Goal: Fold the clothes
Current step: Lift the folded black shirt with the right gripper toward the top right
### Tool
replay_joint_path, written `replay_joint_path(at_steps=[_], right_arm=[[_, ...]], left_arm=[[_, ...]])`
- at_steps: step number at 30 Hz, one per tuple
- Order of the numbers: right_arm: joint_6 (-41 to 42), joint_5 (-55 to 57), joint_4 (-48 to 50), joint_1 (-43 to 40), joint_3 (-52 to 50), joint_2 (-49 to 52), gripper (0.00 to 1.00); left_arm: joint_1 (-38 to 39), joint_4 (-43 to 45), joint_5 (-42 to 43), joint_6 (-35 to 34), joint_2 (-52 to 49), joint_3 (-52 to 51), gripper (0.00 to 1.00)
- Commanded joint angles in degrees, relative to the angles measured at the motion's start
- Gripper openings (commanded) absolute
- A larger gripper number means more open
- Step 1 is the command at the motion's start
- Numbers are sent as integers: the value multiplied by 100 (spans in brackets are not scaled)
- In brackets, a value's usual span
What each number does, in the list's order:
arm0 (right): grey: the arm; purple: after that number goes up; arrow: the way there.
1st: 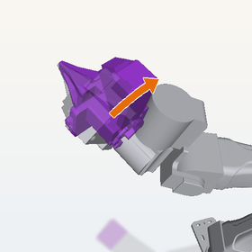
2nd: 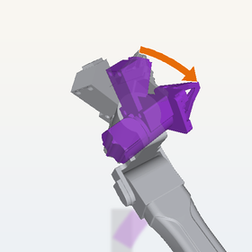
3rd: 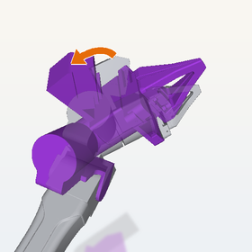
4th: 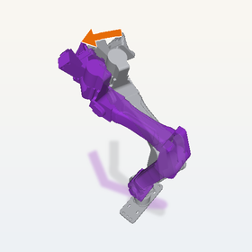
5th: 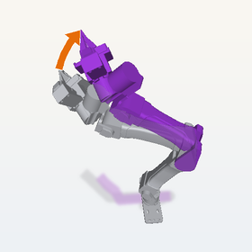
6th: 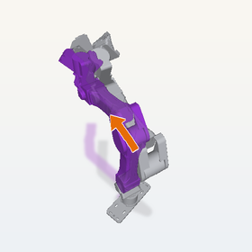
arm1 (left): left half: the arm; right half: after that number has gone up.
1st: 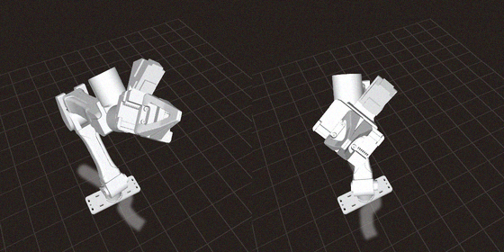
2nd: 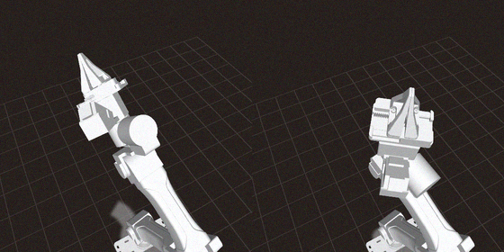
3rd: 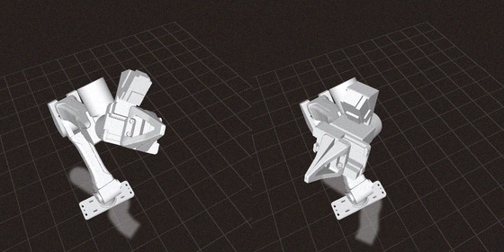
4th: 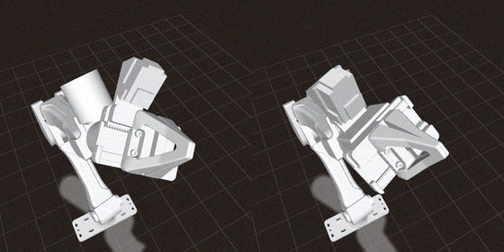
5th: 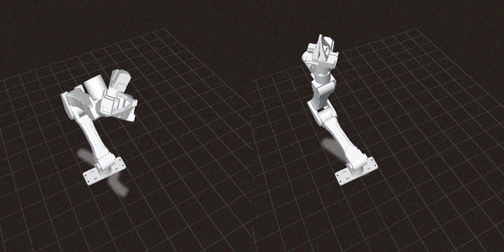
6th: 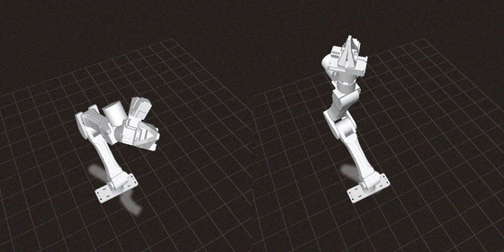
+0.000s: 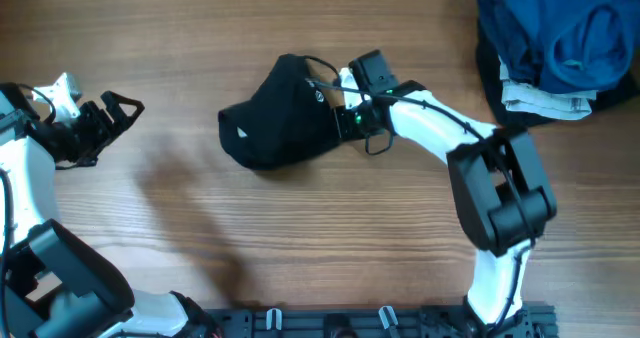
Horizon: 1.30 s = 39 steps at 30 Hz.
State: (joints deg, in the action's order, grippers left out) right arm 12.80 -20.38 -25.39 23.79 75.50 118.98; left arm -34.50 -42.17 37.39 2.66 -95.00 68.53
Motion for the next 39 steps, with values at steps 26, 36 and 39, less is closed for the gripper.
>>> replay_joint_path(at_steps=[26, 36, 39], right_arm=[[1414, 74, -4710, 960, 3434, 367, 91], [946, 2365, -1499, 2439, 1989, 437, 77], [-1233, 2426, -1261, 2420, 1810, 439, 75]], left_arm=[[24, 557, -603, -337, -59, 4, 100], [-439, 527, -1115, -1064, -59, 4, 100], [-439, 514, -1115, -1064, -59, 4, 100]])
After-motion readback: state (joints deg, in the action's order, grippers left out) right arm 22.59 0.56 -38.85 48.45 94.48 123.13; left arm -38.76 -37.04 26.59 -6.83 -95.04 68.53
